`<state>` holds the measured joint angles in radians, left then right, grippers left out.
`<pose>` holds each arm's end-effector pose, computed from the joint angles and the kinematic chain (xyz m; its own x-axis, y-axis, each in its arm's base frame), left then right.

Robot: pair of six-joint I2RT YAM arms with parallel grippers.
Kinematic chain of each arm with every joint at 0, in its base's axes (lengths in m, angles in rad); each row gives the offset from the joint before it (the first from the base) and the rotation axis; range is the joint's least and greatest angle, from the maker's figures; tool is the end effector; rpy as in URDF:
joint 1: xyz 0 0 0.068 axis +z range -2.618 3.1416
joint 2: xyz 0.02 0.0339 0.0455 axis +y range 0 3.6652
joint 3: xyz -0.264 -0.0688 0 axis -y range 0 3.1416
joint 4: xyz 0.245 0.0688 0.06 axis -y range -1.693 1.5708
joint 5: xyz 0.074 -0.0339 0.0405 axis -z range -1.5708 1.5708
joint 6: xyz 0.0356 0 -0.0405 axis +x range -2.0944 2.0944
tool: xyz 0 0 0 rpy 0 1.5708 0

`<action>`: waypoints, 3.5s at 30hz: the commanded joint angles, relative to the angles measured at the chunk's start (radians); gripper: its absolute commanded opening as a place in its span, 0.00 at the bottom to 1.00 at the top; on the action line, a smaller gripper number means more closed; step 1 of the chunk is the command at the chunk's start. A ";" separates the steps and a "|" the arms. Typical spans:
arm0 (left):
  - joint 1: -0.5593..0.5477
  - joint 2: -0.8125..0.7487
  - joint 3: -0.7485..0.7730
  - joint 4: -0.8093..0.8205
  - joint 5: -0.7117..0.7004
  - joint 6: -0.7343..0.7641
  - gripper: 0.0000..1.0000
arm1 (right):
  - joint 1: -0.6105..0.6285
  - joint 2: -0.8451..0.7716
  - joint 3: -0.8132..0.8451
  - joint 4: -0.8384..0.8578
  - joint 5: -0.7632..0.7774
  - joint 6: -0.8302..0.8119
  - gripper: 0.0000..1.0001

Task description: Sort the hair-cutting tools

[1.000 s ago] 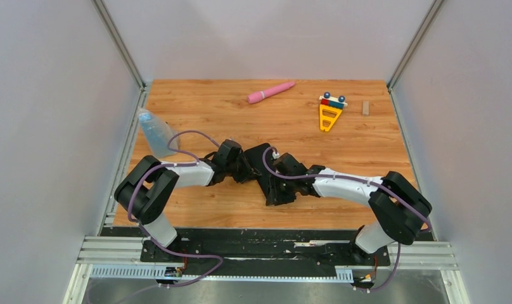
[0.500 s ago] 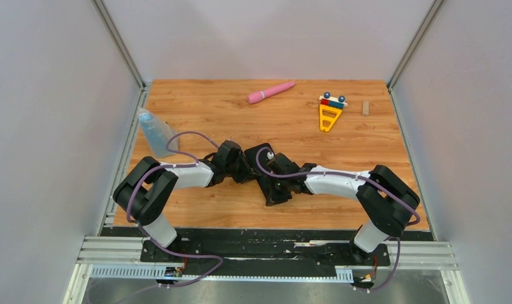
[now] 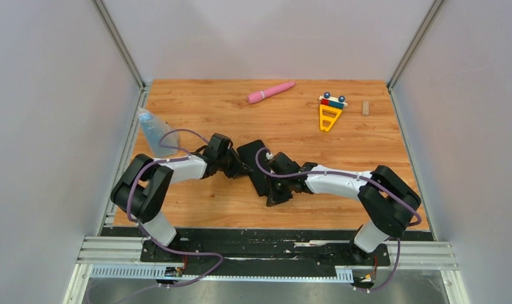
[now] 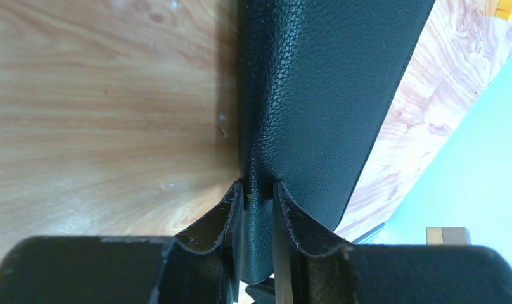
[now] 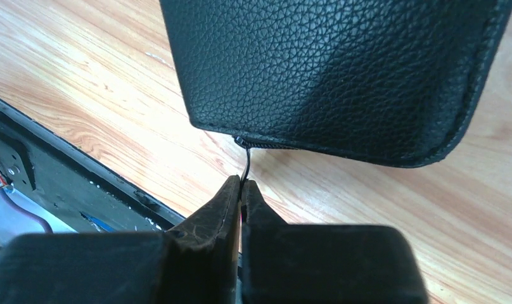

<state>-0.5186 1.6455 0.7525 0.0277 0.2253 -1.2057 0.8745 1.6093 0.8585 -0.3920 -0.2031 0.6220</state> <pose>0.2658 -0.1608 0.1408 -0.8049 -0.5890 -0.0726 -0.4002 0.6291 -0.6664 0.1840 0.2313 0.1550 -0.9434 -0.2387 -0.2304 -0.3144 0.8651 0.3910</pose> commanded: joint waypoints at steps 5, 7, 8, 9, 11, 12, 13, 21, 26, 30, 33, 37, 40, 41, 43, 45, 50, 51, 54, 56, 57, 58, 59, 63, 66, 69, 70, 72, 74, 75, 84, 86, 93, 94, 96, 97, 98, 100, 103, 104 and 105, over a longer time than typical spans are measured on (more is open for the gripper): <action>0.113 0.037 0.102 -0.081 -0.113 0.127 0.00 | 0.007 -0.021 -0.019 -0.123 -0.047 -0.052 0.00; 0.114 0.031 0.109 -0.082 -0.094 0.143 0.00 | 0.009 -0.017 -0.001 -0.118 -0.041 -0.061 0.00; 0.114 0.028 0.108 -0.082 -0.089 0.146 0.00 | 0.009 -0.019 0.006 -0.118 -0.033 -0.063 0.00; 0.114 0.020 0.106 -0.084 -0.091 0.155 0.00 | 0.009 -0.019 0.013 -0.120 -0.022 -0.066 0.00; 0.118 0.007 0.106 -0.100 -0.091 0.181 0.02 | 0.008 -0.020 0.021 -0.122 -0.013 -0.068 0.00; 0.119 0.001 0.108 -0.114 -0.080 0.198 0.10 | 0.008 -0.020 0.024 -0.122 -0.013 -0.070 0.00; 0.120 -0.013 0.107 -0.121 -0.074 0.204 0.16 | 0.008 -0.020 0.031 -0.121 -0.012 -0.071 0.00; 0.108 -0.182 -0.014 -0.092 0.004 0.176 0.94 | 0.009 0.009 0.168 -0.091 -0.044 -0.093 0.00; 0.045 -0.280 -0.103 -0.053 0.035 0.122 0.99 | 0.009 0.039 0.250 -0.061 -0.082 -0.097 0.00; 0.012 -0.315 -0.162 0.025 0.063 0.061 0.99 | 0.009 0.057 0.287 -0.052 -0.101 -0.099 0.00; 0.001 -0.329 -0.192 0.066 0.056 0.010 0.98 | 0.010 0.061 0.295 -0.041 -0.110 -0.093 0.00; -0.016 -0.346 -0.257 0.149 0.042 -0.070 0.92 | 0.010 0.062 0.296 -0.021 -0.123 -0.080 0.00; -0.038 -0.355 -0.275 0.175 0.028 -0.102 0.84 | 0.009 0.063 0.297 -0.015 -0.125 -0.077 0.00; -0.046 -0.357 -0.280 0.178 0.019 -0.110 0.78 | 0.010 0.064 0.297 -0.015 -0.125 -0.077 0.00; -0.056 -0.363 -0.282 0.182 0.004 -0.122 0.69 | 0.009 0.064 0.292 -0.015 -0.129 -0.079 0.00; -0.060 -0.369 -0.283 0.189 -0.004 -0.131 0.59 | 0.009 0.058 0.285 -0.015 -0.131 -0.080 0.00; -0.061 -0.381 -0.278 0.191 -0.014 -0.138 0.35 | 0.009 0.033 0.251 -0.023 -0.119 -0.090 0.00; -0.062 -0.383 -0.275 0.182 -0.017 -0.135 0.27 | 0.010 0.026 0.243 -0.029 -0.110 -0.093 0.00; -0.062 -0.390 -0.262 0.133 -0.029 -0.118 0.11 | 0.004 0.008 0.213 -0.053 -0.077 -0.109 0.00; -0.062 -0.395 -0.254 0.104 -0.044 -0.104 0.05 | -0.009 -0.005 0.188 -0.074 -0.057 -0.119 0.00; -0.060 -0.398 -0.249 0.094 -0.052 -0.100 0.04 | -0.020 -0.015 0.172 -0.078 -0.052 -0.123 0.00; -0.060 -0.400 -0.247 0.074 -0.056 -0.089 0.02 | -0.031 -0.025 0.153 -0.083 -0.048 -0.128 0.00; -0.056 -0.403 -0.240 0.062 -0.061 -0.084 0.01 | -0.045 -0.038 0.134 -0.088 -0.041 -0.132 0.00; -0.033 -0.409 -0.227 0.013 -0.055 -0.049 0.00 | -0.113 -0.087 0.060 -0.108 -0.011 -0.153 0.00; -0.002 -0.407 -0.217 -0.020 -0.029 -0.013 0.00 | -0.180 -0.109 0.013 -0.120 0.008 -0.165 0.00; 0.025 -0.386 -0.196 -0.069 0.000 0.034 0.00 | -0.210 -0.132 -0.007 -0.122 0.020 -0.179 0.00; 0.041 -0.365 -0.179 -0.088 0.024 0.068 0.00 | -0.210 -0.137 -0.005 -0.123 0.018 -0.184 0.00; 0.064 -0.318 -0.143 -0.121 0.061 0.133 0.00 | -0.210 -0.146 0.003 -0.122 -0.011 -0.195 0.00; 0.076 -0.264 -0.095 -0.154 0.072 0.199 0.01 | -0.201 -0.151 0.013 -0.116 -0.054 -0.206 0.00; 0.078 -0.245 -0.078 -0.170 0.067 0.234 0.03 | -0.189 -0.151 0.021 -0.109 -0.069 -0.210 0.00; 0.089 -0.136 0.032 -0.168 -0.020 0.260 0.84 | -0.061 -0.030 0.126 0.002 -0.149 -0.103 0.00; 0.089 -0.192 -0.002 -0.176 -0.060 0.228 0.97 | -0.034 0.019 0.178 0.021 -0.143 -0.083 0.00; 0.084 -0.513 -0.256 -0.147 -0.141 -0.002 1.00 | -0.005 0.154 0.333 0.058 -0.147 -0.036 0.00; 0.083 -0.532 -0.275 -0.122 -0.133 -0.028 1.00 | -0.003 0.169 0.348 0.059 -0.155 -0.036 0.00; 0.077 -0.571 -0.312 -0.105 -0.114 -0.047 1.00 | 0.004 0.192 0.371 0.059 -0.164 -0.036 0.00; 0.070 -0.578 -0.320 -0.105 -0.106 -0.051 1.00 | 0.008 0.201 0.378 0.059 -0.166 -0.036 0.00; 0.062 -0.578 -0.321 -0.102 -0.103 -0.057 0.99 | 0.012 0.209 0.383 0.059 -0.169 -0.037 0.00; 0.048 -0.564 -0.324 -0.085 -0.095 -0.069 0.96 | 0.020 0.221 0.391 0.058 -0.170 -0.033 0.00; 0.035 -0.515 -0.329 -0.041 -0.084 -0.088 0.92 | 0.033 0.229 0.397 0.058 -0.162 -0.034 0.00; 0.033 -0.503 -0.329 -0.035 -0.080 -0.096 0.88 | 0.034 0.230 0.394 0.056 -0.161 -0.033 0.00; 0.032 -0.481 -0.329 -0.021 -0.077 -0.099 0.85 | 0.034 0.228 0.391 0.055 -0.161 -0.035 0.00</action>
<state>-0.4767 1.1149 0.4244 -0.0811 0.1383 -1.2549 0.8959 1.8404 1.2057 -0.3836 -0.3489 0.5724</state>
